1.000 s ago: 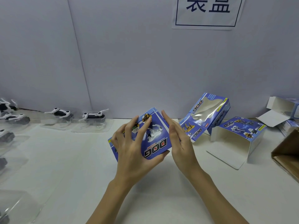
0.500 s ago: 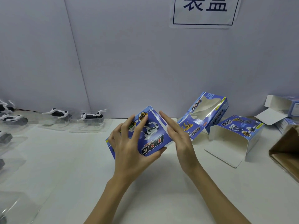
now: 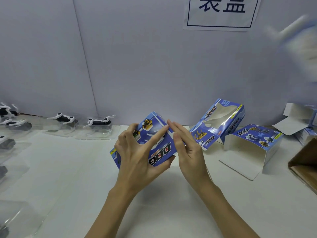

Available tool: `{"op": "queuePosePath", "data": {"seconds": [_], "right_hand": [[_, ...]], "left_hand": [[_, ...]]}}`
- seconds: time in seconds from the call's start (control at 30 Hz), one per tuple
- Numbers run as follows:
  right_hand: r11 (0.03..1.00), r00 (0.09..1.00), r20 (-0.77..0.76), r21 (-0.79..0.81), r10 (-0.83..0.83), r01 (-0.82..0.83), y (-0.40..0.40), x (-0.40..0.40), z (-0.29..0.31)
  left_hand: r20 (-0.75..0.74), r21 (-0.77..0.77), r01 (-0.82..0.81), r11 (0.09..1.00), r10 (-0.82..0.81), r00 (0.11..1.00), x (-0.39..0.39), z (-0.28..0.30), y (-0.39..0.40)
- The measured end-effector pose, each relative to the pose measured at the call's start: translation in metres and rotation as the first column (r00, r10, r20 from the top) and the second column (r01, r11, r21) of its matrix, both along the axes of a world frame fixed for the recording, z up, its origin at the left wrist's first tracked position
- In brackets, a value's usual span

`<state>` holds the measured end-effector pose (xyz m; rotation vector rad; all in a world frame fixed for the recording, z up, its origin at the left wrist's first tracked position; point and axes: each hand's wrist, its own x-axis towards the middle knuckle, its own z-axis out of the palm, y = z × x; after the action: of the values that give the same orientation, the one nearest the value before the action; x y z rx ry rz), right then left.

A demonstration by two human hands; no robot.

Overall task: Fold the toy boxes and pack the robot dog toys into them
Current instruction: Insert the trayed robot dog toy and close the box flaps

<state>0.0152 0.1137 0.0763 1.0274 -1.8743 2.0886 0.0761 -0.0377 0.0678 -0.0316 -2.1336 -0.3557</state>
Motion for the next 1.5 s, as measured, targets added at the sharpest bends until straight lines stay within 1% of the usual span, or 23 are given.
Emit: {"op": "queuePosePath", "data": {"seconds": [0.13,0.17,0.27,0.33,0.43,0.5,0.6,0.77,0.93,1.03,1.1,1.17,1.23,1.3,1.33,1.4,1.5], "right_hand": [[0.998,0.987,-0.162,0.061,0.009,0.001,-0.002,0.009,0.0],[0.997,0.985,-0.17,0.07,0.027,-0.016,-0.002,0.01,-0.001],[0.991,0.985,-0.115,0.05,0.131,-0.126,-0.002,0.013,0.002],[0.986,0.976,-0.147,0.062,0.161,-0.153,0.0,0.012,0.006],[0.979,0.967,-0.168,0.098,0.194,-0.179,0.003,0.011,0.009],[0.978,0.962,-0.194,0.123,0.19,-0.169,0.002,0.012,0.009],[0.982,0.961,-0.236,0.149,0.145,-0.111,-0.004,0.013,0.006],[0.99,0.982,-0.163,0.115,0.095,-0.077,-0.012,0.02,0.005],[0.981,0.974,-0.199,0.183,0.105,-0.069,-0.006,0.021,0.004],[0.977,0.965,-0.253,0.215,0.072,-0.016,-0.003,0.019,0.002],[0.986,0.97,-0.237,0.166,0.052,-0.012,-0.005,0.018,0.001],[0.997,0.977,-0.214,0.082,0.008,0.01,-0.008,0.018,-0.001],[0.996,0.979,-0.186,-0.007,-0.084,0.084,-0.012,0.016,-0.006],[0.981,0.975,-0.13,-0.088,-0.182,0.171,-0.016,0.016,-0.011],[0.97,0.969,-0.108,-0.123,-0.222,0.209,-0.018,0.016,-0.014],[0.954,0.96,-0.092,-0.171,-0.263,0.245,-0.02,0.015,-0.017],[0.949,0.954,-0.1,-0.177,-0.281,0.261,-0.022,0.015,-0.019]], "left_hand": [[-0.027,0.082,0.04,0.996,-0.038,0.999,0.002,0.001,-0.002],[-0.043,0.092,0.049,0.995,-0.045,0.998,0.002,0.002,-0.002],[-0.142,0.058,0.099,0.993,-0.09,0.986,0.003,0.008,0.0],[-0.209,0.04,0.137,0.99,-0.125,0.97,0.003,0.011,0.002],[-0.227,0.039,0.149,0.988,-0.137,0.964,0.004,0.014,0.004],[-0.227,0.047,0.153,0.987,-0.138,0.964,0.005,0.016,0.003],[-0.232,0.069,0.17,0.983,-0.15,0.961,0.006,0.019,0.001],[-0.246,0.079,0.173,0.982,-0.149,0.958,0.005,0.02,0.0],[-0.268,0.079,0.166,0.983,-0.14,0.953,0.003,0.014,0.003],[-0.261,0.058,0.17,0.984,-0.15,0.954,0.002,0.012,0.0],[-0.232,0.045,0.16,0.986,-0.145,0.962,0.001,0.011,-0.002],[-0.157,0.036,0.126,0.991,-0.119,0.98,0.0,0.009,-0.005],[-0.062,0.047,0.064,0.997,-0.061,0.996,-0.001,0.005,-0.009],[0.008,0.116,0.022,0.993,-0.023,1.0,-0.001,0.003,-0.011],[0.024,0.144,0.005,0.99,-0.008,1.0,-0.002,0.002,-0.012],[0.031,0.155,-0.042,0.987,0.038,0.999,-0.004,0.0,-0.01],[0.03,0.162,-0.069,0.984,0.065,0.997,-0.005,-0.002,-0.008]]}}
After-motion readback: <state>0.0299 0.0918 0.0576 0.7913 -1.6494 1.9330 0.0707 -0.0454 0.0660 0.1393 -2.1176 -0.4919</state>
